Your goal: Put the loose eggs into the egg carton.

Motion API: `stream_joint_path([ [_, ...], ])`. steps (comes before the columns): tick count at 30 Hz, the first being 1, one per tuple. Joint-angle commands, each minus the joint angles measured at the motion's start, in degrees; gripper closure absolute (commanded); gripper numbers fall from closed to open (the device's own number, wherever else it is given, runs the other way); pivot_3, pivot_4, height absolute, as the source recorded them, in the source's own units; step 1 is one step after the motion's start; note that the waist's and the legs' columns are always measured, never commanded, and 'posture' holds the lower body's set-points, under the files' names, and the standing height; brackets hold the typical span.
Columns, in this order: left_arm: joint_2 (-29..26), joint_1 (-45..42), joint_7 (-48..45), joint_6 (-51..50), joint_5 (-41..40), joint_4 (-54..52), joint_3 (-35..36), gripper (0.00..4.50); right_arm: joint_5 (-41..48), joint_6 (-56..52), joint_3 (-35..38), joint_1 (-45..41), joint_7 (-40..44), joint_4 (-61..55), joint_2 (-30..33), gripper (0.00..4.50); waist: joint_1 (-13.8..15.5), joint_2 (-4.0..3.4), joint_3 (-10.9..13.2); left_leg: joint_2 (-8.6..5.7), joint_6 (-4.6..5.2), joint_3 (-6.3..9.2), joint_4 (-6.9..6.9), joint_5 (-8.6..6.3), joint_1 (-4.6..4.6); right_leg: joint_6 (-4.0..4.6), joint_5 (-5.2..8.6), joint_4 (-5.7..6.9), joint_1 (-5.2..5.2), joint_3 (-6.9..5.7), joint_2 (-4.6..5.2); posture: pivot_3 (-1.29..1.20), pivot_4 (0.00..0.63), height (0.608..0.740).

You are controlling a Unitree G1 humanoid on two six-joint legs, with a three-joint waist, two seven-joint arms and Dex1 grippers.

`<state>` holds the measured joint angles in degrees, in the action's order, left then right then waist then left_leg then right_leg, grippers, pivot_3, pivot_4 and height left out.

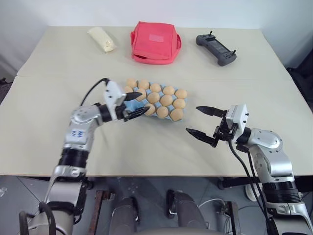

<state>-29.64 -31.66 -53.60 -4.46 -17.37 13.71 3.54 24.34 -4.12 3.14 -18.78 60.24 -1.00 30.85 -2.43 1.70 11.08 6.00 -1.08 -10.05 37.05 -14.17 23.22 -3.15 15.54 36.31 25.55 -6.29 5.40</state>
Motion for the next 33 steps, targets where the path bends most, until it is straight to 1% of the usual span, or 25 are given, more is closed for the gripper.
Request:
stream_joint_path([
  [1, -4.2, 4.9, 0.7, -1.7, -3.3, -7.3, 6.3, 0.09, 1.4, 0.3, -0.2, -2.1, 1.3, 0.4, -0.6, 0.00, 0.1, 0.00, 0.0, 0.01, 0.00, 0.00, 0.04, 0.00, 0.00, 0.01, 0.01, 0.01, 0.00, 0.00, 0.00, 0.00, 0.150, 0.740],
  [4, -6.7, 11.4, 2.8, -1.4, -3.1, -11.1, 10.5, 0.09, 1.5, 0.3, -0.8, -3.1, 2.3, 1.3, -1.0, 0.00, 0.5, -0.01, 0.0, -0.01, 0.02, 0.01, 0.08, 0.01, 0.00, 0.02, 0.01, 0.01, -0.02, 0.01, 0.04, 0.00, 0.150, 0.740],
  [7, -8.8, 21.8, 6.1, -1.1, -3.1, -12.6, 19.5, 0.09, 1.8, -0.3, -1.5, -4.1, 3.0, 1.7, -1.9, 0.00, 0.4, -0.01, 0.0, -0.04, -0.05, 0.00, 0.03, -0.07, -0.01, 0.02, 0.00, -0.10, -0.02, 0.03, 0.16, 0.00, 0.150, 0.740],
  [9, -9.1, 26.3, 7.5, -1.1, -3.3, -12.5, 22.9, 0.09, 1.9, -0.6, -1.9, -4.5, 3.4, 1.7, -2.2, 0.00, 0.5, 0.00, 0.0, 0.00, 0.04, -0.03, 0.02, -0.08, 0.00, 0.03, 0.01, -0.11, 0.01, 0.02, 0.15, 0.00, 0.150, 0.740],
  [12, -8.1, 31.6, 8.6, -1.5, -4.1, -11.9, 25.9, 0.09, 1.6, -0.8, -2.3, -4.9, 3.6, 1.8, -2.4, 0.00, 0.8, 0.00, 0.0, 0.02, 0.00, 0.00, -0.02, -0.13, 0.02, 0.08, 0.04, -0.14, 0.03, -0.05, 0.15, 0.00, 0.150, 0.740],
  [14, -7.7, 33.5, 9.2, -2.0, -4.5, -12.1, 26.3, 0.09, 1.6, -0.9, -2.4, -5.0, 3.6, 1.8, -2.5, 0.00, 1.0, 0.00, 0.0, 0.01, -0.22, 0.01, -0.03, -0.28, 0.03, 0.10, 0.05, -0.18, 0.02, -0.08, 0.20, 0.00, 0.150, 0.740],
  [16, -6.9, 34.2, 10.4, -1.3, -3.9, -12.0, 25.9, 0.09, 1.6, -0.9, -2.4, -5.2, 3.8, 1.8, -2.5, 0.00, 1.0, 0.00, 0.0, 0.01, -0.21, 0.02, -0.02, -0.31, 0.04, 0.08, 0.04, -0.29, -0.02, -0.11, 0.22, 0.00, 0.150, 0.740],
  [19, -5.5, 32.8, 12.3, -0.7, -3.3, -11.8, 24.4, 0.09, 1.7, -0.6, -2.2, -5.5, 4.3, 1.7, -2.3, 0.00, 0.9, 0.00, 0.0, 0.00, -0.18, -0.04, -0.02, -0.33, 0.06, 0.04, 0.01, -0.36, -0.02, -0.06, 0.26, 0.00, 0.150, 0.740],
  [23, -4.6, 26.5, 13.5, -0.2, -1.5, -9.3, 19.7, 0.09, 1.2, 0.3, -2.4, -6.0, 5.3, 1.7, -2.1, 0.00, 0.9, 0.00, 0.0, 0.02, -0.18, -0.03, -0.03, -0.33, 0.06, 0.05, 0.01, -0.33, -0.02, -0.09, 0.19, 0.00, 0.150, 0.740],
  [27, -4.3, 18.4, 14.2, 1.7, 1.6, -2.4, 14.9, 0.09, 0.9, 0.2, -2.4, -6.3, 4.7, 1.5, -2.4, 0.00, 0.9, 0.00, 0.0, 0.00, -0.18, -0.05, -0.01, -0.31, 0.05, 0.04, -0.01, -0.29, -0.03, -0.09, 0.16, 0.00, 0.150, 0.740],
  [30, -4.1, 14.1, 13.2, 3.1, 2.6, 2.5, 12.5, 0.09, 0.8, 0.2, -2.4, -6.5, 4.1, 1.3, -2.6, 0.00, 0.4, 0.00, 0.0, 0.01, 0.04, -0.14, -0.01, -0.19, 0.04, 0.00, -0.03, -0.29, -0.01, -0.04, 0.13, 0.00, 0.150, 0.740],
  [33, -3.5, 9.8, 12.1, 5.3, 3.8, 8.1, 9.9, 0.09, 0.5, 0.6, -2.2, -6.7, 3.3, 1.1, -2.9, 0.00, 0.7, 0.00, 0.0, 0.02, 0.03, -0.15, -0.04, -0.20, 0.04, 0.00, -0.03, -0.28, 0.02, -0.07, 0.07, 0.00, 0.150, 0.740],
])
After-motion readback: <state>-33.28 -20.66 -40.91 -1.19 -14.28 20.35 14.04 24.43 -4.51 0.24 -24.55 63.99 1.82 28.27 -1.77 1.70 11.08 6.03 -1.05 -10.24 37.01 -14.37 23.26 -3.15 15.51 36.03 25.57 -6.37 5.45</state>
